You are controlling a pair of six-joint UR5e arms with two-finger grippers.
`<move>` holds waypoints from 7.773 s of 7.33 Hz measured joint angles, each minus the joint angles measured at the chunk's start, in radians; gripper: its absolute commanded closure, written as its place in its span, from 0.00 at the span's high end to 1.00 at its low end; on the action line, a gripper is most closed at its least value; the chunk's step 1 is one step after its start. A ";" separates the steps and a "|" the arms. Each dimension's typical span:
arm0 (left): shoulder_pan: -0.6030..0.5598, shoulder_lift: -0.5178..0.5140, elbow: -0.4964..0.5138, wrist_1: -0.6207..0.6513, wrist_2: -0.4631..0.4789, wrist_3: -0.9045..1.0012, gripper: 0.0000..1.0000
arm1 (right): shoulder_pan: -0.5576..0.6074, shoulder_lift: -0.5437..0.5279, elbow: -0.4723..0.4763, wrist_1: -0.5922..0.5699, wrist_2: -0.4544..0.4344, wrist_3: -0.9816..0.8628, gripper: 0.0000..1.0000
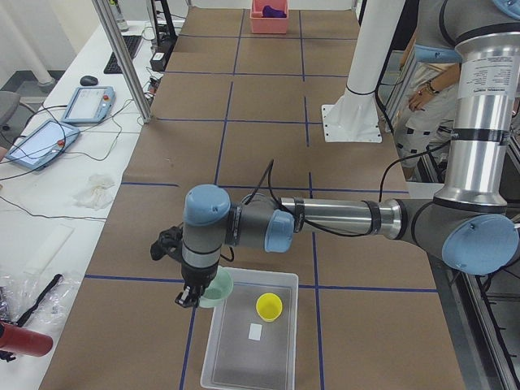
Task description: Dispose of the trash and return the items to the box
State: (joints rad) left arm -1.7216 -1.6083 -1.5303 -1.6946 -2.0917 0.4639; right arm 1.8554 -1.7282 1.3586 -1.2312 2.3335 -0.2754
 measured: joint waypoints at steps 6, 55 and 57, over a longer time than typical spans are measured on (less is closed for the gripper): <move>-0.027 0.060 0.233 -0.099 -0.009 -0.059 0.00 | -0.117 0.170 0.281 -0.278 0.017 0.144 1.00; 0.188 0.041 -0.126 -0.012 -0.251 -0.420 1.00 | -0.374 0.197 0.252 -0.354 0.101 0.303 1.00; 0.188 0.039 -0.125 -0.011 -0.251 -0.420 1.00 | -0.374 0.195 0.243 -0.354 0.099 0.302 1.00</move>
State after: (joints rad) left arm -1.5340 -1.5692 -1.6552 -1.7059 -2.3425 0.0442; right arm 1.4818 -1.5328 1.6014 -1.5847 2.4327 0.0263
